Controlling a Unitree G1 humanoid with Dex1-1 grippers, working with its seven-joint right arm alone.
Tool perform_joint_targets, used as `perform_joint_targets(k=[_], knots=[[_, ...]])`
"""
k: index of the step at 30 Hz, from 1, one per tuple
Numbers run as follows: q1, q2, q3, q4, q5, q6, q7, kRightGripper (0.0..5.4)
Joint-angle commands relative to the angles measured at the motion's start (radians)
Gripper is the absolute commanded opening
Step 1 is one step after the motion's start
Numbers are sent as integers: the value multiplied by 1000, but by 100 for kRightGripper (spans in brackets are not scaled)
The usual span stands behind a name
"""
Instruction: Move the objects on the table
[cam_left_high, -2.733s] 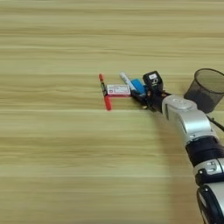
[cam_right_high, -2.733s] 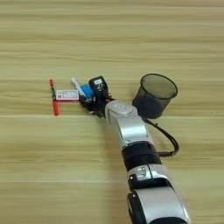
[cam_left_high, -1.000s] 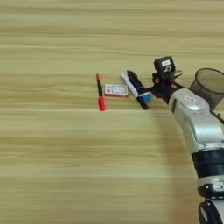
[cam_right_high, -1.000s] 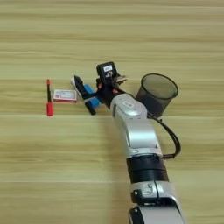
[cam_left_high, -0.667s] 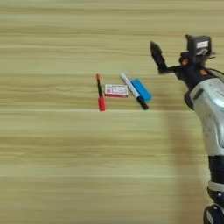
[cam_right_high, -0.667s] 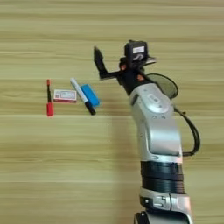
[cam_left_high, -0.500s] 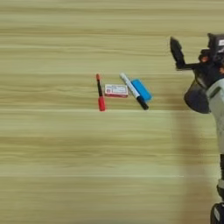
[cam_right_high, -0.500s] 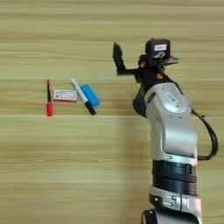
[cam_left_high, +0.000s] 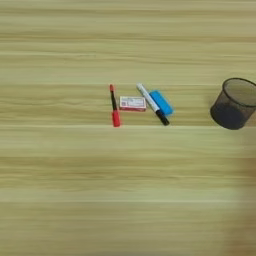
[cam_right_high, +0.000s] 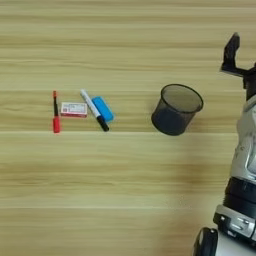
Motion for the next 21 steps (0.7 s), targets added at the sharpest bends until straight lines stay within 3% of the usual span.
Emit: perform_joint_targets(k=[1,13,21], knots=[[-69,-63,13,49,-31,-42,-31,538],[-145,-107,73,461,-86,-106,-79,538],[-173,-131,72,572,-78,-163,-86,538]])
